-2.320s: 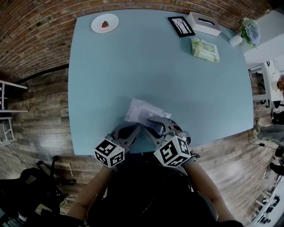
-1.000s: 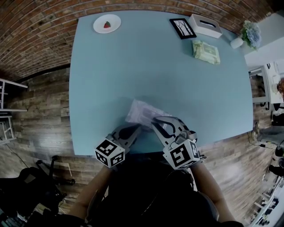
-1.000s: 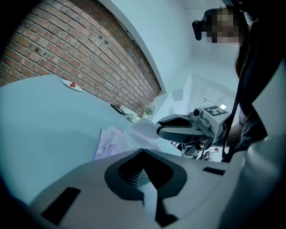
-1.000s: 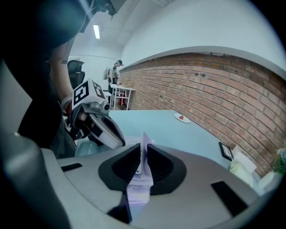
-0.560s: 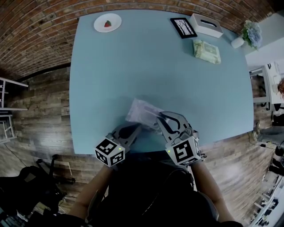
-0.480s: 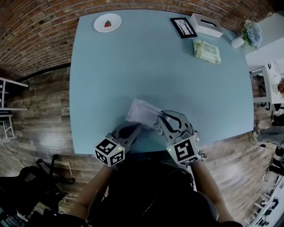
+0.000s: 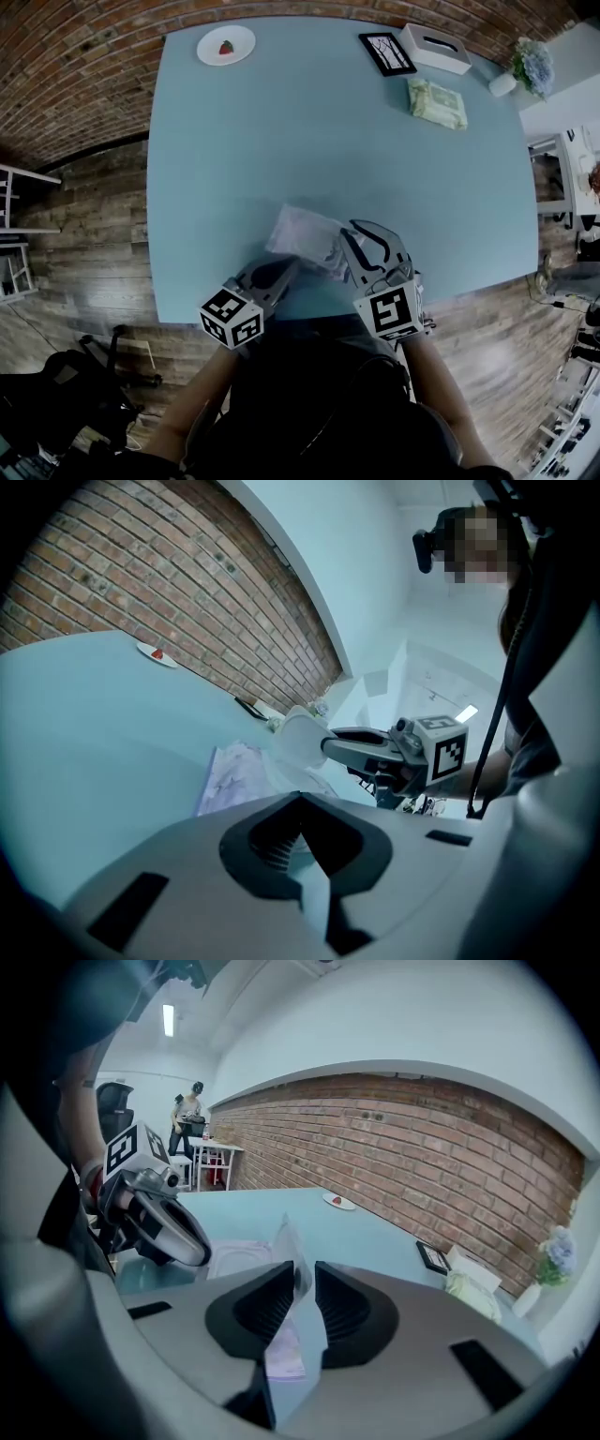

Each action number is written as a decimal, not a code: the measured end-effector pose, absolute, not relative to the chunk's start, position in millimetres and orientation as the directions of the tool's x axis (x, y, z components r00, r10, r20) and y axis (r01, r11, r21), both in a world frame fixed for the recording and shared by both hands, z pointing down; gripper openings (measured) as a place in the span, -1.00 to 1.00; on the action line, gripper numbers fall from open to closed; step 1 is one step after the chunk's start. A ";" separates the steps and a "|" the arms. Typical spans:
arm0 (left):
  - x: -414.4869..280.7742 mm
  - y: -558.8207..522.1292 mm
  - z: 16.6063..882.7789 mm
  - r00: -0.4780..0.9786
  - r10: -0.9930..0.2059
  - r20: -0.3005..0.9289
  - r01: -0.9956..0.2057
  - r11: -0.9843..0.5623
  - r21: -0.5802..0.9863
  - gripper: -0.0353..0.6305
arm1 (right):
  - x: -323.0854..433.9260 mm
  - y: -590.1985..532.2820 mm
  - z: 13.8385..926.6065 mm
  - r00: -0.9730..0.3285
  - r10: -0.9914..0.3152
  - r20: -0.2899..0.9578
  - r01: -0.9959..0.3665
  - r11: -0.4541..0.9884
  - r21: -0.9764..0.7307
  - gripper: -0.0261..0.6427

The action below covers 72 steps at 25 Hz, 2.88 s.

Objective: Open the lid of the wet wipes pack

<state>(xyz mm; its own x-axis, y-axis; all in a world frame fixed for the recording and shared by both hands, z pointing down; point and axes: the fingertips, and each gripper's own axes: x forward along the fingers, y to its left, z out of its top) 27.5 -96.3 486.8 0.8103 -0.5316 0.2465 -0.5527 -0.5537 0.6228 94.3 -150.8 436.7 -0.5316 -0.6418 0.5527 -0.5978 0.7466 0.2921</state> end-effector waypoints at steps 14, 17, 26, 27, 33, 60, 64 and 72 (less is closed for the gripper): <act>28.0 -95.5 486.9 0.823 -0.516 0.239 -0.534 -0.557 0.636 -0.86 | 97.3 -153.2 421.9 -0.483 -0.751 0.451 -0.523 0.660 0.540 -0.43; 28.5 -95.5 487.1 0.824 -0.515 0.237 -0.532 -0.557 0.638 -0.86 | 98.2 -154.3 417.8 -0.473 -0.771 0.427 -0.521 0.635 0.570 -0.44; 29.4 -95.8 486.6 0.826 -0.512 0.236 -0.528 -0.557 0.641 -0.86 | 93.0 -149.4 416.5 -0.473 -0.780 0.410 -0.464 0.616 0.636 -0.70; 29.5 -95.7 486.7 0.826 -0.512 0.236 -0.528 -0.557 0.641 -0.86 | 92.5 -148.1 417.0 -0.473 -0.780 0.409 -0.454 0.614 0.646 -0.72; 28.9 -95.5 487.0 0.826 -0.512 0.233 -0.525 -0.553 0.647 -0.86 | 89.6 -143.0 420.3 -0.472 -0.781 0.410 -0.390 0.602 0.697 -0.79; 29.2 -95.8 487.1 0.813 -0.531 0.240 -0.541 -0.535 0.648 -0.86 | 100.5 -165.5 435.5 -0.446 -0.760 0.473 -0.417 0.644 0.642 -0.80; 28.9 -96.4 487.3 0.812 -0.531 0.241 -0.541 -0.532 0.651 -0.86 | 101.7 -169.8 439.7 -0.440 -0.756 0.484 -0.419 0.650 0.634 -0.80; 29.8 -96.2 486.2 0.813 -0.529 0.241 -0.540 -0.533 0.651 -0.86 | 105.0 -177.6 446.9 -0.432 -0.747 0.505 -0.423 0.663 0.618 -0.79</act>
<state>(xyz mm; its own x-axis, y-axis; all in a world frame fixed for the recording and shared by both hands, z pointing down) 29.8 -96.2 486.2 0.8134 -0.5293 0.2412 -0.5400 -0.5329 0.6515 105.0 -177.6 446.9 -0.4320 -0.7471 0.5051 -0.4231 0.6625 0.6181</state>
